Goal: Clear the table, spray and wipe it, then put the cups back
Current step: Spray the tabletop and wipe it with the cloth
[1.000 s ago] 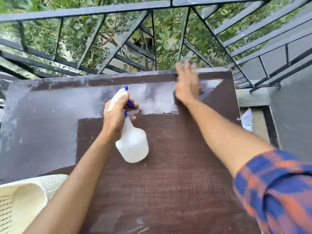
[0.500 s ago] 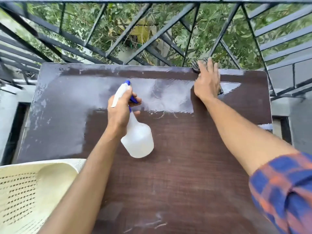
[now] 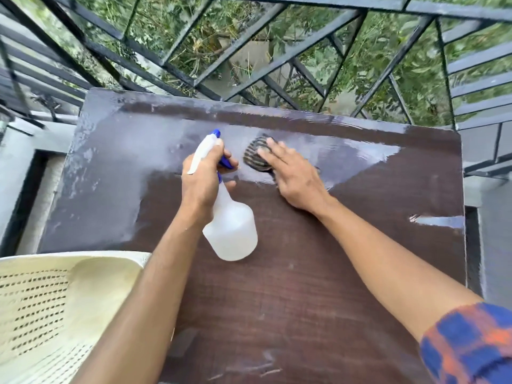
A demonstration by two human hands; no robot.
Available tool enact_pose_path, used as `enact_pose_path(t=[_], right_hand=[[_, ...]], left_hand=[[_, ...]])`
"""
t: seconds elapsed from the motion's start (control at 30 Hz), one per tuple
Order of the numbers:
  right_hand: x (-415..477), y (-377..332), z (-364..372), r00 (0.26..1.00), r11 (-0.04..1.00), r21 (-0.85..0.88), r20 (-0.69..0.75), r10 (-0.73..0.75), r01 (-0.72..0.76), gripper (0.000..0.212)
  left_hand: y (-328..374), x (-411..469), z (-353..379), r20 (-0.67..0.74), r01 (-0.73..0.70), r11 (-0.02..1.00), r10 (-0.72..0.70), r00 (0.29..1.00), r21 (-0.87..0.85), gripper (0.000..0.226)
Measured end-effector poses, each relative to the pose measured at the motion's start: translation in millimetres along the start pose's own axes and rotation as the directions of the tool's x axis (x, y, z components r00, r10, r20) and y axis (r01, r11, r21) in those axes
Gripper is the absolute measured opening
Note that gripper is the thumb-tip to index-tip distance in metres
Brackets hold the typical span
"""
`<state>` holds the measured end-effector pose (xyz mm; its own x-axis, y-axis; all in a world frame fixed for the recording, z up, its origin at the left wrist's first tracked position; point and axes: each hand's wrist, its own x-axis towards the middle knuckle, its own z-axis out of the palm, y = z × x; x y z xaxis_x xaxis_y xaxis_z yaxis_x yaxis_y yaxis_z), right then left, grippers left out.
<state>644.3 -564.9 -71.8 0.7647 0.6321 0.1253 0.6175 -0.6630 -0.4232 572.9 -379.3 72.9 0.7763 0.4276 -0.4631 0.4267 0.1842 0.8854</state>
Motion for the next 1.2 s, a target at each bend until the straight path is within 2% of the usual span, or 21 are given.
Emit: enact_pose_path(t=[0.13, 0.23, 0.33, 0.43, 0.53, 0.67, 0.7, 0.77, 0.8, 0.87, 0.93, 0.97, 1.03, 1.07, 1.1, 1.17, 1.2], right_hand=[[43.5, 30.7, -19.6, 0.960, 0.961, 0.013, -0.050, 0.275, -0.275, 0.058], [97.1, 21.8, -20.9, 0.924, 0.922, 0.069, 0.033, 0.380, -0.382, 0.063], [124.6, -13.8, -10.4, 0.948, 0.947, 0.083, 0.102, 0.302, -0.311, 0.072], [112.1, -42.6, 6.4, 0.985, 0.985, 0.129, 0.140, 0.099, -0.117, 0.070], [63.5, -52.6, 21.6, 0.991, 0.986, 0.151, 0.102, -0.081, 0.065, 0.061], [-18.2, -35.6, 8.2, 0.985, 0.989, 0.074, 0.112, -0.132, 0.124, 0.064], [-31.1, -19.6, 1.1, 0.993, 0.995, 0.045, 0.075, -0.092, 0.088, 0.067], [-38.3, 20.2, -15.5, 0.992, 0.992, 0.037, -0.022, 0.124, -0.123, 0.064], [-33.7, 38.7, -24.9, 0.959, 0.960, 0.046, -0.060, 0.278, -0.276, 0.061], [-12.5, 62.3, -42.0, 0.829, 0.836, 0.065, -0.105, 0.549, -0.545, 0.070], [18.5, 65.8, -47.9, 0.726, 0.737, 0.110, -0.125, 0.676, -0.667, 0.085], [32.6, 58.6, -46.4, 0.707, 0.717, 0.140, -0.123, 0.696, -0.683, 0.089], [50.8, 31.8, -36.4, 0.727, 0.733, 0.165, -0.109, 0.678, -0.660, 0.090], [55.2, 14.7, -25.6, 0.765, 0.765, 0.162, -0.078, 0.639, -0.623, 0.089], [54.9, -1.6, -13.7, 0.827, 0.819, 0.172, -0.037, 0.561, -0.548, 0.086], [43.4, -30.2, 12.4, 0.958, 0.940, 0.190, 0.011, 0.287, -0.284, 0.075], [36.6, -41.1, 22.8, 0.986, 0.967, 0.194, 0.008, 0.166, -0.165, 0.069]], left_hand=[[6.5, 0.7, -8.0, 0.020, -0.018, 1.000, 0.018, 1.000, 0.000, 0.026], [9.6, 1.3, -15.7, 0.022, -0.039, 0.999, 0.038, 0.999, 0.019, 0.025], [8.5, 1.5, -20.4, 0.048, -0.055, 0.997, 0.052, 0.997, 0.051, 0.026], [6.4, 1.1, -20.3, 0.055, -0.046, 0.995, 0.042, 0.998, 0.085, 0.027], [3.4, 3.1, -16.6, 0.060, -0.027, 0.996, 0.022, 0.998, 0.086, 0.028], [3.8, 2.9, -10.3, 0.108, -0.027, 0.998, 0.020, 0.994, 0.064, 0.029], [5.4, 1.9, -8.8, 0.115, -0.020, 0.996, 0.010, 0.993, 0.084, 0.028], [7.4, 1.0, -7.4, 0.134, -0.025, 0.992, 0.008, 0.991, 0.126, 0.027], [8.3, 1.2, -7.2, 0.146, -0.035, 0.990, 0.015, 0.989, 0.140, 0.027], [9.9, -0.1, -7.4, 0.155, -0.049, 0.988, 0.026, 0.988, 0.149, 0.027], [10.8, -2.4, -6.7, 0.147, -0.059, 0.987, 0.037, 0.988, 0.148, 0.028], [11.2, -4.4, -6.4, 0.141, -0.061, 0.988, 0.041, 0.989, 0.140, 0.027], [11.5, -8.8, -5.4, 0.128, -0.058, 0.992, 0.043, 0.991, 0.112, 0.027], [11.4, -9.8, -5.3, 0.122, -0.058, 0.992, 0.044, 0.992, 0.109, 0.027], [10.4, -11.3, -4.7, 0.119, -0.059, 0.991, 0.045, 0.992, 0.116, 0.027], [6.6, -14.4, -2.0, 0.123, -0.061, 0.989, 0.045, 0.991, 0.136, 0.028], [5.0, -16.2, 0.1, 0.134, -0.066, 0.989, 0.048, 0.990, 0.136, 0.030]])
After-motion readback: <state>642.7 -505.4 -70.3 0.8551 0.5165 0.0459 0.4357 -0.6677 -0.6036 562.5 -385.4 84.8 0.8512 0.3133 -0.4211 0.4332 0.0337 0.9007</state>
